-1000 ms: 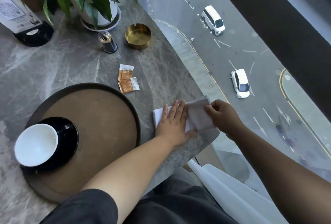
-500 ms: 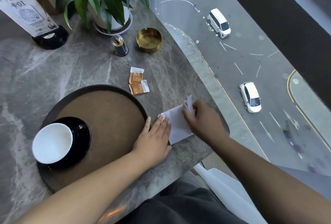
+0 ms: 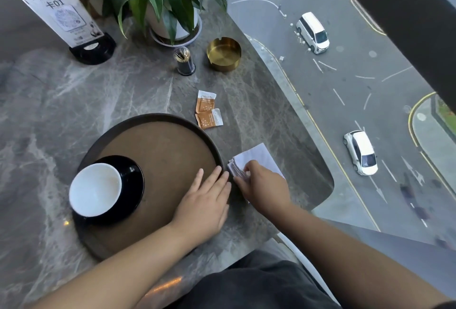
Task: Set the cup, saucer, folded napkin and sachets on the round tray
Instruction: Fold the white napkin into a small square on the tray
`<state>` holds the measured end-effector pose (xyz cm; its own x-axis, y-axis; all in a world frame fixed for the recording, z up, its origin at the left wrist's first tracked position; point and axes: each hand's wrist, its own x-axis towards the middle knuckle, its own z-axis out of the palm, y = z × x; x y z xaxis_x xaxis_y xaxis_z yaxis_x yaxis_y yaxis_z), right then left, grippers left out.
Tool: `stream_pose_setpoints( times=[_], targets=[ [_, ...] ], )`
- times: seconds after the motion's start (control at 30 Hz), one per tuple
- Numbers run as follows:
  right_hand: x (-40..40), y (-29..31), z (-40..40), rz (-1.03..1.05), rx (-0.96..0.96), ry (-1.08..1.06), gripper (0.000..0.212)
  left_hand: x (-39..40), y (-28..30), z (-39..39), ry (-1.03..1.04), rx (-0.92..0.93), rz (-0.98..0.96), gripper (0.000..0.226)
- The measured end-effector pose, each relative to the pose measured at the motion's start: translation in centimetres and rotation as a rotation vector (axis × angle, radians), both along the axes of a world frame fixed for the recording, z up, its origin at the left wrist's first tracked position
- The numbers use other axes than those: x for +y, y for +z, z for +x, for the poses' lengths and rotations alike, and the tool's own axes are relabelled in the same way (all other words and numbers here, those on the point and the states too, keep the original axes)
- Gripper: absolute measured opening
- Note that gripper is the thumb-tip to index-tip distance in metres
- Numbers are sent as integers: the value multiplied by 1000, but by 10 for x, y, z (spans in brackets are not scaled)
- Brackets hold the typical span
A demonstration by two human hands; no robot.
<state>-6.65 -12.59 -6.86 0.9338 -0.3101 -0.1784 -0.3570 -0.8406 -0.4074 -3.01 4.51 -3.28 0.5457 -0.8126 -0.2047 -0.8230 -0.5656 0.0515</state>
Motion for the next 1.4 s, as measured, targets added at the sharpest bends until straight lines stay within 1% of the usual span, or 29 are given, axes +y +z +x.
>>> stream_pose_setpoints(
  times=[0.07, 0.17, 0.2, 0.27, 0.3, 0.37, 0.43, 0.5, 0.6, 0.63, 0.7, 0.73, 0.77, 0.83, 0.9, 0.93, 0.97, 1.07, 1.13, 1.2, 1.23, 1.27, 1.3, 1.33, 1.4],
  targets=[
    [1, -7, -7, -51, 0, 98, 37, 8, 2, 5, 37, 12, -75, 47],
    [3, -12, -17, -182, -105, 206, 19, 4, 7, 19, 109, 34, -224, 45],
    [4, -14, -21, -247, -139, 245, 17, -3, 7, 24, 110, 31, -271, 41],
    [5, -17, -33, -345, -169, 302, 37, -27, 6, 37, 72, 88, -316, 41],
    [4, -17, -38, -368, -188, 320, 44, -41, 4, 43, 34, 128, -287, 44],
    [1, -17, -49, -373, -226, 359, 49, -68, -4, 54, -81, 148, -145, 51],
    [-8, -14, -57, -369, -231, 401, 48, -85, -14, 61, -198, 98, 41, 55],
    [-26, -8, -62, -379, -208, 452, 45, -89, -24, 59, -254, 88, 155, 60],
    [-63, -1, -72, -374, -165, 492, 42, -80, -34, 42, -211, 107, 196, 75],
    [-73, 0, -75, -329, -167, 491, 37, -78, -38, 34, -188, 91, 203, 79],
    [-86, 1, -75, -227, -220, 447, 18, -77, -43, 20, -138, 95, 217, 84],
    [-89, 1, -71, -201, -245, 393, 15, -78, -45, 15, -113, 110, 219, 85],
    [-90, 1, -67, -191, -249, 333, 18, -80, -46, 12, -90, 125, 219, 87],
    [-84, -2, -58, -202, -191, 263, 34, -81, -48, 11, -73, 128, 212, 89],
    [-72, -7, -51, -211, -28, 282, 50, -80, -48, 11, -88, 106, 204, 89],
    [-67, -10, -50, -211, 37, 296, 54, -79, -49, 11, -95, 95, 204, 90],
    [-64, -12, -51, -209, 77, 301, 56, -78, -49, 11, -104, 82, 209, 90],
    [-62, -11, -53, -186, 95, 284, 54, -77, -46, 9, -126, 50, 229, 93],
    [-58, -8, -52, -77, 111, 186, 52, -78, -45, 9, -122, 56, 227, 92],
    [-52, -3, -45, 147, 79, -45, 54, -78, -44, 10, -116, 68, 228, 90],
    [-50, 1, -39, 275, 59, -185, 50, -79, -44, 10, -112, 79, 232, 89],
    [-50, 6, -33, 391, 45, -311, 39, -79, -44, 10, -108, 89, 237, 90],
    [-51, 9, -27, 493, 57, -416, 24, -79, -44, 10, -103, 96, 238, 91],
    [-54, 12, -20, 592, 87, -508, 14, -80, -44, 9, -102, 99, 239, 92],
    [-62, 14, -10, 750, 188, -626, 16, -79, -44, 10, -106, 100, 240, 93]
  ],
)
